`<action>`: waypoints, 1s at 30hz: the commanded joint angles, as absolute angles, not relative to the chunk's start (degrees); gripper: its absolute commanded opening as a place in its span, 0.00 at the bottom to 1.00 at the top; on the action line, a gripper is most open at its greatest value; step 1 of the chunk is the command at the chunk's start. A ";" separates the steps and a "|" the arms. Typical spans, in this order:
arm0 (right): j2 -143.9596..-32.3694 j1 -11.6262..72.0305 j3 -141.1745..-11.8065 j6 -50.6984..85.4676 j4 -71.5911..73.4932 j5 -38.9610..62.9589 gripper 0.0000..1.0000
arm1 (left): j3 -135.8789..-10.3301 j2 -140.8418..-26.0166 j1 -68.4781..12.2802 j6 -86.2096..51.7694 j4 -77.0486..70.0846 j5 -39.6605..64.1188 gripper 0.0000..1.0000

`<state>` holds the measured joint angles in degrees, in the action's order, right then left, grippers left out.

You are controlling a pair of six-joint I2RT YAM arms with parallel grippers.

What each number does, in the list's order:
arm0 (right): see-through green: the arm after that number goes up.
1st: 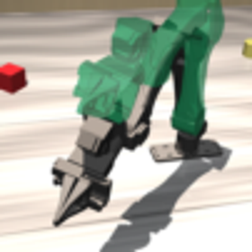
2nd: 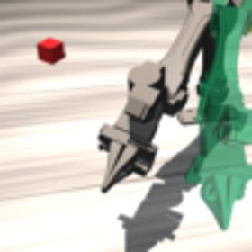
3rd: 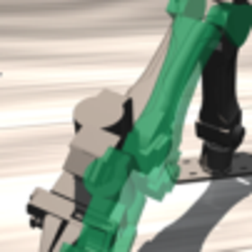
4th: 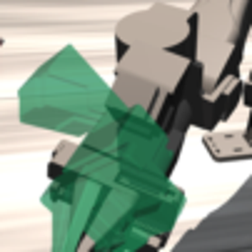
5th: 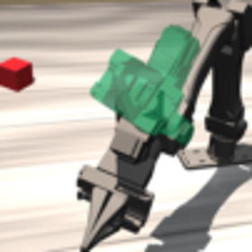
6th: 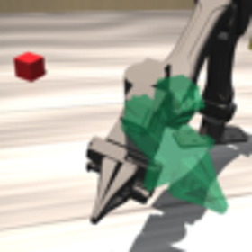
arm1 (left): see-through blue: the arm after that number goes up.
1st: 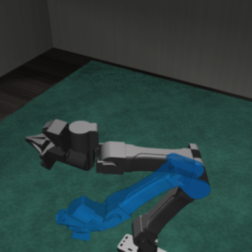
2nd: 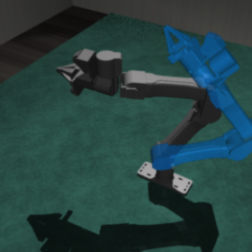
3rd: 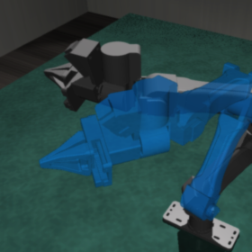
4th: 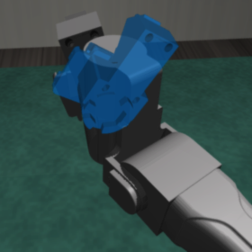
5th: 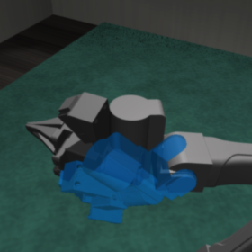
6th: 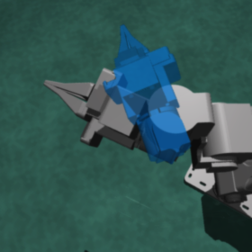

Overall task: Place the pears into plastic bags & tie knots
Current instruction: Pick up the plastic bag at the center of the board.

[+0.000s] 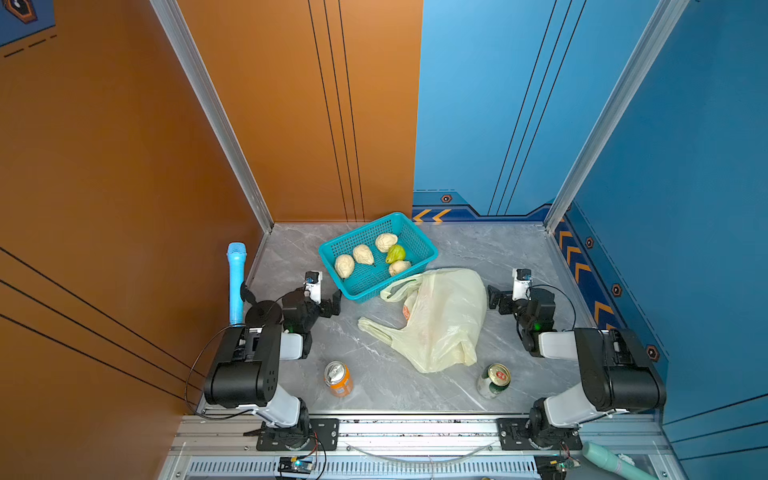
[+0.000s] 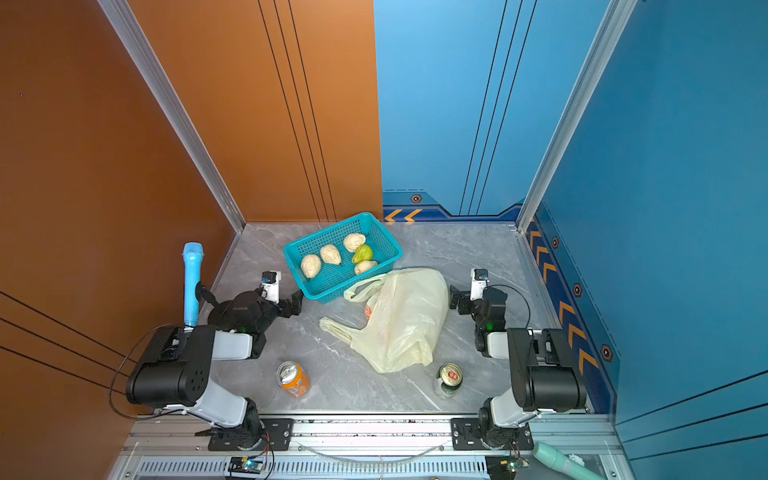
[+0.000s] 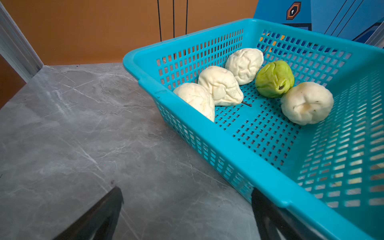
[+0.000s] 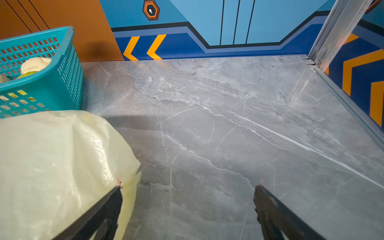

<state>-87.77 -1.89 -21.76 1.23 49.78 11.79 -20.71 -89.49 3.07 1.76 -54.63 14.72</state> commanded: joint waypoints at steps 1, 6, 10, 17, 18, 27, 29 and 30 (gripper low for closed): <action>-87.74 -1.98 -20.92 0.44 51.42 11.97 1.00 | -20.65 -89.64 3.43 2.17 -55.37 16.10 0.98; -87.70 -1.93 -20.96 0.44 51.42 11.87 1.00 | -20.61 -89.58 3.31 2.20 -55.46 15.91 0.98; -87.68 -1.96 -20.92 0.53 51.42 11.93 1.00 | -20.61 -89.60 3.34 2.20 -55.55 15.86 0.98; -87.80 -1.98 -20.87 0.94 51.62 10.87 1.00 | -20.62 -89.70 3.38 2.11 -55.57 15.99 0.97; -87.79 -1.93 -20.94 0.92 51.56 10.78 1.00 | -20.57 -89.74 3.43 2.20 -55.55 15.95 0.98; -86.07 -1.32 -21.91 1.66 48.24 6.70 1.00 | -20.59 -89.65 3.43 2.15 -55.55 15.99 0.98; -83.63 -1.32 -22.57 2.01 44.80 5.71 1.00 | -20.39 -89.48 3.18 2.20 -55.75 15.34 0.98; -82.25 -1.40 -22.85 2.11 43.09 5.63 1.00 | -20.30 -89.16 2.93 2.03 -55.81 13.81 0.98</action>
<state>-85.73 -1.78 -21.63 1.39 47.48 8.43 -20.71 -89.49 3.05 1.76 -54.65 14.79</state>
